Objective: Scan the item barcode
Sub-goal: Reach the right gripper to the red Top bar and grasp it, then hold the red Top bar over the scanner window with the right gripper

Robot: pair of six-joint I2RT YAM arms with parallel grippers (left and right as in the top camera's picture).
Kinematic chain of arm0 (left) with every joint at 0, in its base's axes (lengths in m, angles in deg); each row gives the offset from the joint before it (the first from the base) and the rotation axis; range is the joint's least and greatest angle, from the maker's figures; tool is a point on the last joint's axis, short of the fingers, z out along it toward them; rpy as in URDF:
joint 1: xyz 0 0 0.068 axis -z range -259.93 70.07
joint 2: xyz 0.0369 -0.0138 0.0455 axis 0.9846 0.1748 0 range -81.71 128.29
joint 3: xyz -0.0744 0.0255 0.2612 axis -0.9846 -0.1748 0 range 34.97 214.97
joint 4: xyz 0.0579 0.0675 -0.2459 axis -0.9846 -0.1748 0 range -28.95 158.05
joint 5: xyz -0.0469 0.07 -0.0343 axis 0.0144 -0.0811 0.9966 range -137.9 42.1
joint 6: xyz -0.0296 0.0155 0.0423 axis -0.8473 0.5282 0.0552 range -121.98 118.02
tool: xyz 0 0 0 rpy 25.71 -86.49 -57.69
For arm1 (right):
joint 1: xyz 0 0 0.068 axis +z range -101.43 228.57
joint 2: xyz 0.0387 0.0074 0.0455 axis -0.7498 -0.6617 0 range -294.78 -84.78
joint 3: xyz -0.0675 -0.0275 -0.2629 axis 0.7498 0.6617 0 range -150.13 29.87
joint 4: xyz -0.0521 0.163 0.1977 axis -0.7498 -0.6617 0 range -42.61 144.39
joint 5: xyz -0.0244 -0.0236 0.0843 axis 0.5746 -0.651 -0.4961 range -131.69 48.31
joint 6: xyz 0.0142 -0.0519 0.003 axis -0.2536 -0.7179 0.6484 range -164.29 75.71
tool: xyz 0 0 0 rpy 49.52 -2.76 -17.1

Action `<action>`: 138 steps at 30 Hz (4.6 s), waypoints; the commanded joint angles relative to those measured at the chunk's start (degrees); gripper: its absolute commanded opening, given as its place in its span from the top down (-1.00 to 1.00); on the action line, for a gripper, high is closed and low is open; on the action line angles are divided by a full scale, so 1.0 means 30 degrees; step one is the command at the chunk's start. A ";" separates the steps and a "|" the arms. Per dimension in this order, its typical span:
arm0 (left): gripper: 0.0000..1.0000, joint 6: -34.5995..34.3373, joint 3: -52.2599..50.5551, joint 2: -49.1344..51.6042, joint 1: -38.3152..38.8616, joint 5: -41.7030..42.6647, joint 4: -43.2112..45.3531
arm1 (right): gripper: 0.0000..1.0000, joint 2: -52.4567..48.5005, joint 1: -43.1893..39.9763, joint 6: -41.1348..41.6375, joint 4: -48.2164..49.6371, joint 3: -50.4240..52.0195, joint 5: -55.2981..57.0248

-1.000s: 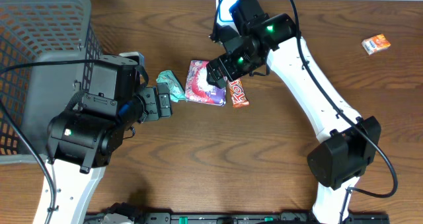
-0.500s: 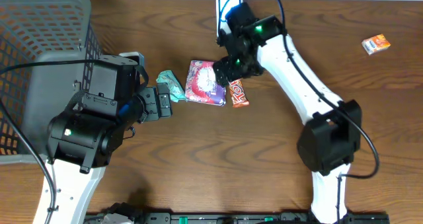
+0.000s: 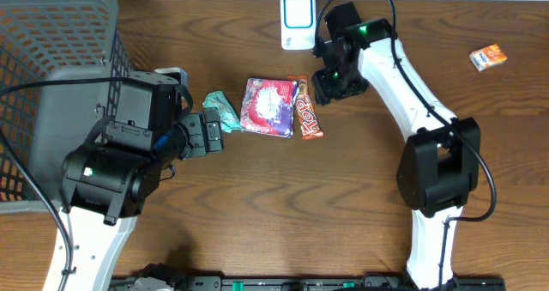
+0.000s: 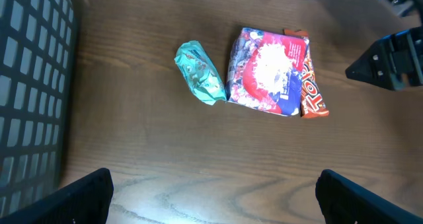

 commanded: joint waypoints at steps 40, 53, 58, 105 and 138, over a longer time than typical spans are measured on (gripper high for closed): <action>-0.96 0.0102 0.0160 -0.0015 -0.0058 -0.0233 -0.0044 | 0.18 -0.0641 0.1851 0.3300 0.4539 0.1290 0.1384; -0.96 0.0102 0.0160 -0.0015 -0.0058 -0.0240 -0.0036 | 0.11 -0.3643 0.1821 0.2375 0.5136 0.1326 0.1596; -0.96 0.0102 0.0160 -0.0015 -0.0058 -0.0233 -0.0044 | 0.15 -0.3840 0.1821 0.2317 0.5100 0.1326 0.1676; -0.96 0.0102 0.0160 -0.0015 -0.0058 -0.0240 -0.0044 | 0.98 -0.3825 0.0896 0.2834 0.2404 -1.0229 0.4401; -0.96 0.0102 0.0160 -0.0015 -0.0066 -0.0240 -0.0044 | 0.98 -0.4772 0.0226 0.3162 0.7781 -0.8400 0.6244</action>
